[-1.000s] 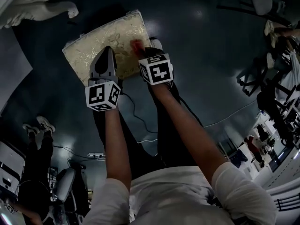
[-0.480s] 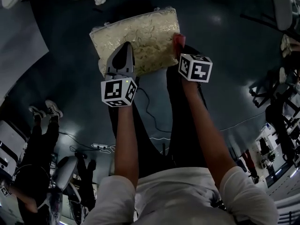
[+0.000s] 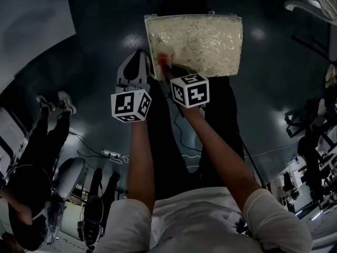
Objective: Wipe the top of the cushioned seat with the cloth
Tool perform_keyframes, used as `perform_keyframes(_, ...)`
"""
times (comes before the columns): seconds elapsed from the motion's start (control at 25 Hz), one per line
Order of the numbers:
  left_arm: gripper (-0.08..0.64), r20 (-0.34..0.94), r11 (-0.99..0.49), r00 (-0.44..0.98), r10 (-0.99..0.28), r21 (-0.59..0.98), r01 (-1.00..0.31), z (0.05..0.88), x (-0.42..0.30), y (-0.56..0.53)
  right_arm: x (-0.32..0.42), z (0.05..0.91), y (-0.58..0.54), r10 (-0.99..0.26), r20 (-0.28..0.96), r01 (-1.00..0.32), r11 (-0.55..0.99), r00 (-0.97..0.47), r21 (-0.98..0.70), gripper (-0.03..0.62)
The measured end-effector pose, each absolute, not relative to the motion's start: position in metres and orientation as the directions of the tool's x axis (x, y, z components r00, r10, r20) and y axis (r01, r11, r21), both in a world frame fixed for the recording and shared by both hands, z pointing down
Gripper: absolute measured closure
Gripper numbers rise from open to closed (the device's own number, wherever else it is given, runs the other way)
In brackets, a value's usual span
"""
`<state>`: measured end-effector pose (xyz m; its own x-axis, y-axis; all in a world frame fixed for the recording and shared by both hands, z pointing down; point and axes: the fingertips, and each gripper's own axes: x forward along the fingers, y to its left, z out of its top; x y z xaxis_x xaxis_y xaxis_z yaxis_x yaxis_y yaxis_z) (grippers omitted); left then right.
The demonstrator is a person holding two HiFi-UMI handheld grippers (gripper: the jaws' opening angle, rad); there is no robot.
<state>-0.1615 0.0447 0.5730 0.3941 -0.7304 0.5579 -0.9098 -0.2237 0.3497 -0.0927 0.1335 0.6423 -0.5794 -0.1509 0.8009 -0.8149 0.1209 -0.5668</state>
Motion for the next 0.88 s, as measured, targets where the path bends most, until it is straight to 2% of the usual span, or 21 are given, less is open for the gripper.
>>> perform_keyframes(0.16,0.546,0.573,-0.19,0.356,-0.739,0.329,-0.925,0.575,-0.197,0.053,-0.147,0.654,0.145,-0.091,0.789,-0.79,0.171,-0.608,-0.589,0.568)
perform_keyframes(0.28,0.546,0.576,-0.18,0.349,-0.739,0.331,-0.926,0.577,-0.203,0.056,-0.151,0.668,0.144,-0.068,0.817,-0.813,0.176,-0.572,-0.555,0.568)
perform_keyframes(0.64,0.546,0.566,-0.217,0.389,-0.727,0.347,-0.912,0.582,-0.157,0.056,-0.094,0.668,0.135,-0.083,0.829,-0.83,0.138,-0.554,-0.541,0.568)
perform_keyframes(0.88,0.546,0.557,-0.316,0.46,-0.691,0.34,-0.886,0.581,-0.092,0.05,-0.02,0.666,0.135,-0.129,0.848,-0.858,0.07,-0.514,-0.509,0.568)
